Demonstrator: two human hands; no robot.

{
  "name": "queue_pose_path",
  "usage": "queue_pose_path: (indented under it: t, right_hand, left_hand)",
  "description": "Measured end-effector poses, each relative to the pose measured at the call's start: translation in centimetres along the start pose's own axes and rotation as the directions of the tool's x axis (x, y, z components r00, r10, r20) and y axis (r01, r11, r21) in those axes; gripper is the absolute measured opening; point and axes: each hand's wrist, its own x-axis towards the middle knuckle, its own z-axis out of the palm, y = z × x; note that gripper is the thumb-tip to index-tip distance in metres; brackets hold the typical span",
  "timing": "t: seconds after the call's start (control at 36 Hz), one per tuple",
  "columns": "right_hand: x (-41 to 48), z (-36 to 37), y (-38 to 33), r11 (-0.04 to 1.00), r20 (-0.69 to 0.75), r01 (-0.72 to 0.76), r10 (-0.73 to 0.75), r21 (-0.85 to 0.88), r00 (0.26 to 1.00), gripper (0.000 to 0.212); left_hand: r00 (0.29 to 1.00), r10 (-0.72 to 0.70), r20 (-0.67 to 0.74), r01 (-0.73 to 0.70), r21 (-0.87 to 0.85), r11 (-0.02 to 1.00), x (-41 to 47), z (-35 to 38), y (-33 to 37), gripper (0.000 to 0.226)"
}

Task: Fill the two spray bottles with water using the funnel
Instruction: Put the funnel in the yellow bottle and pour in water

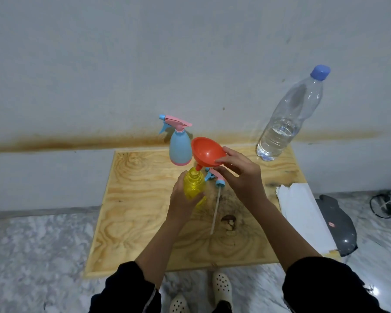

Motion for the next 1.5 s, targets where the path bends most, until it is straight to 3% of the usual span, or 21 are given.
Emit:
queue_pose_path:
  t: [0.17,0.56,0.89,1.22,1.36,1.42,1.5]
  right_hand:
    - [-0.6,-0.2,-1.0,0.999,-0.006,0.042,-0.043,-0.015,0.999,0.024]
    - [0.4,0.0,-3.1,0.988,0.214,0.054,-0.022,-0.146,0.976,0.023]
    - [0.6,0.4,-2.2,0.976,0.313,0.066,0.003,-0.208,0.950,0.021]
    - [-0.4,1.0,-1.1,0.962,0.249,0.158,-0.101,-0.223,0.963,0.026]
    - [-0.2,0.5,-1.9,0.978,0.283,0.074,-0.017,-0.192,0.959,0.035]
    - [0.0,0.1,-2.3,0.985,0.323,-0.028,0.084,-0.173,0.943,0.040]
    - [0.2,-0.7,-2.4,0.979,0.368,-0.084,0.148,-0.185,0.918,0.046]
  left_hand:
    - [0.999,-0.038,0.031,0.040,-0.065,0.997,-0.1,-0.2,0.0,0.063]
    - [0.997,-0.065,0.052,0.070,-0.112,0.991,0.4,-0.1,-0.7,0.068]
    - [0.994,-0.085,0.073,0.094,-0.121,0.988,0.7,-0.2,-1.0,0.069]
    - [0.998,0.004,0.059,-0.002,-0.041,0.999,0.7,-0.3,-1.3,0.065]
    - [0.991,-0.034,0.132,0.045,-0.078,0.996,0.6,-1.1,-0.9,0.059]
    - [0.983,-0.101,0.153,0.104,-0.012,0.995,0.6,-1.6,-0.6,0.074]
    - [0.983,-0.138,0.123,0.116,0.167,0.979,0.1,-2.2,0.5,0.073]
